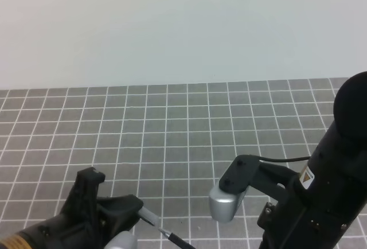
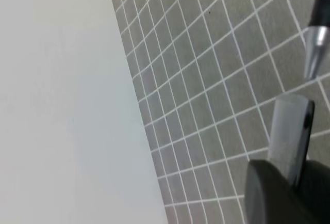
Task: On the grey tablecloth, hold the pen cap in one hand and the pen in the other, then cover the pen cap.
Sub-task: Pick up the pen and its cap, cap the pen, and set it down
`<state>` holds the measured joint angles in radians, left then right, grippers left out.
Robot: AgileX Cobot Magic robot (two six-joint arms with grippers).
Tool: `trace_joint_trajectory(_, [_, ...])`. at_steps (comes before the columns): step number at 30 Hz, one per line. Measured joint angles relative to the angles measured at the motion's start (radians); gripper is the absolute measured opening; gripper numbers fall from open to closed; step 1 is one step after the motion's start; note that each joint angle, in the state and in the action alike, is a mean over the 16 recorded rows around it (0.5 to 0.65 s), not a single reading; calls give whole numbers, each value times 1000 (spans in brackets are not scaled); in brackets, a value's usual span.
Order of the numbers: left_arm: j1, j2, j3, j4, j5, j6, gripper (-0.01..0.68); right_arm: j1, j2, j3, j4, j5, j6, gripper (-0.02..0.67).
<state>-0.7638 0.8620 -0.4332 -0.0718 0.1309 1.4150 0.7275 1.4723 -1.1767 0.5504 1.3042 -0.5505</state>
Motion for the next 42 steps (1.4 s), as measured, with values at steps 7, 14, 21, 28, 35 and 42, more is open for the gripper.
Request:
trace_joint_trajectory(7, [-12, 0, 0, 1, -9, -2, 76, 0, 0, 0, -11, -4, -1, -4])
trace_joint_trajectory(14, [-38, 1, 0, 17, -19, 8, 76, 0, 0, 0, -21, -12, -1, -3])
trace_joint_trajectory(21, [-50, 0, 0, 62, -25, 24, 76, 0, 0, 0, -24, -22, 0, -3])
trace_joint_trajectory(28, [-56, 0, 0, 105, -25, 40, 76, 0, 0, 0, -24, -35, 1, -4])
trace_joint_trajectory(35, [-87, 1, 0, 111, -8, 49, 76, 0, 0, 0, -24, -58, 14, -4])
trace_joint_trajectory(42, [-121, 1, 0, 108, 12, 42, 76, 0, 0, 0, -17, -82, 33, -4])
